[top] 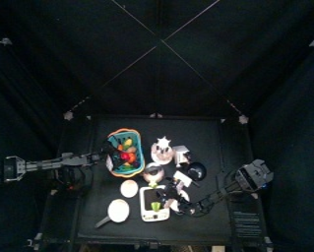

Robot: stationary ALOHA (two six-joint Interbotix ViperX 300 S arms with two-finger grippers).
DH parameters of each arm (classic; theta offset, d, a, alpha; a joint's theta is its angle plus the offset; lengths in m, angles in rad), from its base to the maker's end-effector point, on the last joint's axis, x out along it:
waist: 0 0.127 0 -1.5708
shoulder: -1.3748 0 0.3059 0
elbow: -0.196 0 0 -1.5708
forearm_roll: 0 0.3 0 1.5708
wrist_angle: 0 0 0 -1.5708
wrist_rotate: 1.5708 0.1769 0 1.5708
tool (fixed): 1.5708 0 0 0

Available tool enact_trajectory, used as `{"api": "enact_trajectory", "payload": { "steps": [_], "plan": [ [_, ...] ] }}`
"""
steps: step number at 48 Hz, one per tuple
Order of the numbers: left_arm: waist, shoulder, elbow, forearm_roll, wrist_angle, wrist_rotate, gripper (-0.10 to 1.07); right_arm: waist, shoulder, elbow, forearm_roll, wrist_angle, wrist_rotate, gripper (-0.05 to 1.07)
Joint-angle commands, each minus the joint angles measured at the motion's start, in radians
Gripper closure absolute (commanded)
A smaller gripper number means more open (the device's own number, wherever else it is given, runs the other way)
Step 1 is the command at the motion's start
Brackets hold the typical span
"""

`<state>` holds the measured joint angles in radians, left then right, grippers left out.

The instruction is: Place apple into basket

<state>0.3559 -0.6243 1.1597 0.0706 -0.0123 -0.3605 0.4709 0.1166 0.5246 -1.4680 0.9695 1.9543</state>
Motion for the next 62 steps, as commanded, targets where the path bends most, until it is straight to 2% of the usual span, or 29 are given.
{"api": "enact_trajectory", "payload": {
  "steps": [1,13,27,34,40,48,62],
  "plan": [
    [0.005,-0.002,-0.011,0.012,0.025,0.002,0.15,-0.003,-0.008,-0.021,0.012,-0.003,-0.008,0.00],
    [0.005,-0.002,-0.008,0.015,0.031,0.002,0.00,-0.011,0.026,-0.029,0.078,0.008,-0.012,0.00],
    [0.005,-0.002,-0.015,0.029,0.023,-0.003,0.00,-0.011,0.043,-0.040,0.081,-0.003,-0.012,0.00],
    [0.002,-0.015,-0.014,0.026,-0.034,-0.003,0.00,-0.023,0.063,-0.057,0.094,-0.040,-0.011,0.00],
    [-0.032,-0.035,-0.009,0.014,-0.080,-0.003,0.00,-0.048,0.081,-0.080,0.130,-0.081,-0.009,0.00],
    [-0.115,-0.055,-0.006,0.014,-0.103,-0.002,0.00,-0.066,0.107,-0.098,0.160,-0.091,-0.011,0.00],
    [-0.132,-0.057,0.003,0.012,-0.103,-0.005,0.00,-0.080,0.114,-0.103,0.178,-0.095,-0.002,0.00]
  ]
}}
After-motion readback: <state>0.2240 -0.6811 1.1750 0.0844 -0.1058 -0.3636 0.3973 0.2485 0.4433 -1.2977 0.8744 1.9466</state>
